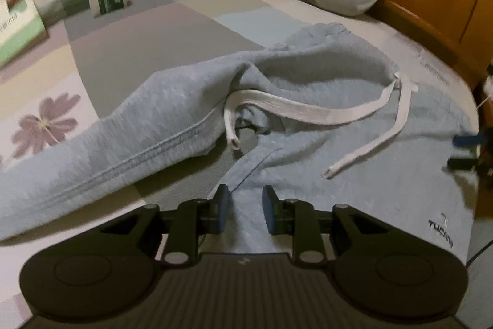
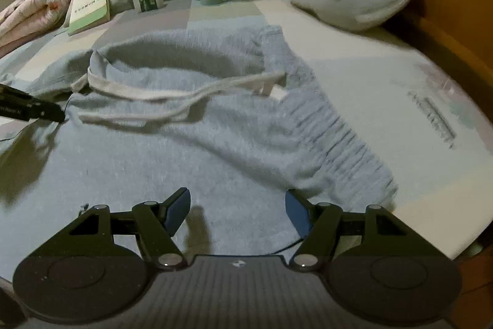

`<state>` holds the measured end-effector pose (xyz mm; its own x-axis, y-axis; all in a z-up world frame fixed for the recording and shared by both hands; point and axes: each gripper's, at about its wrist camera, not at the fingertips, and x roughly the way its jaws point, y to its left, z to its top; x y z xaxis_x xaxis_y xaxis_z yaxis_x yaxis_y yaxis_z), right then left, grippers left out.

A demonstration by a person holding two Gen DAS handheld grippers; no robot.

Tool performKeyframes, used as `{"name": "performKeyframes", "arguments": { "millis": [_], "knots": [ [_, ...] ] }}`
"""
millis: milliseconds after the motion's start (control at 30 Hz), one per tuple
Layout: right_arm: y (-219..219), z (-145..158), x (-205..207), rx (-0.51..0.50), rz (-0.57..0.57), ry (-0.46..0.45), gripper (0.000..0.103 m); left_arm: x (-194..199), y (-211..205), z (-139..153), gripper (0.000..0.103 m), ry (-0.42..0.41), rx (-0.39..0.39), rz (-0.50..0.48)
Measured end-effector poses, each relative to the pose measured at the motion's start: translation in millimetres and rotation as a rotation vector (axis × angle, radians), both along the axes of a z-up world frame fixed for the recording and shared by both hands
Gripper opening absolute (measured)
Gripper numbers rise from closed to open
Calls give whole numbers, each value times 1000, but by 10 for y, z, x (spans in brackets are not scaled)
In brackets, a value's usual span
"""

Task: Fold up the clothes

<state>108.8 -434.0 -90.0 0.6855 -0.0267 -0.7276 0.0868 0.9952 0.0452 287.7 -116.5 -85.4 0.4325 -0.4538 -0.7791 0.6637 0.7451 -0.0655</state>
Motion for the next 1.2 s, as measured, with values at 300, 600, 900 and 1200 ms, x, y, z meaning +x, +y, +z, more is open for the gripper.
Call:
{"name": "performKeyframes", "arguments": {
  "millis": [300,600,900,1200],
  "knots": [
    [101,-61,742,13,100,39,78,-502,127,281,56,-115,106,-111],
    [-3,143,408,-29,38,40,79,-805,1157,180,66,-24,245,111],
    [926,166,95,3,191,97,87,-930,2011,-46,69,64,167,370],
    [970,35,-22,-88,93,224,102,-1087,2656,78,70,32,159,507]
  ]
}}
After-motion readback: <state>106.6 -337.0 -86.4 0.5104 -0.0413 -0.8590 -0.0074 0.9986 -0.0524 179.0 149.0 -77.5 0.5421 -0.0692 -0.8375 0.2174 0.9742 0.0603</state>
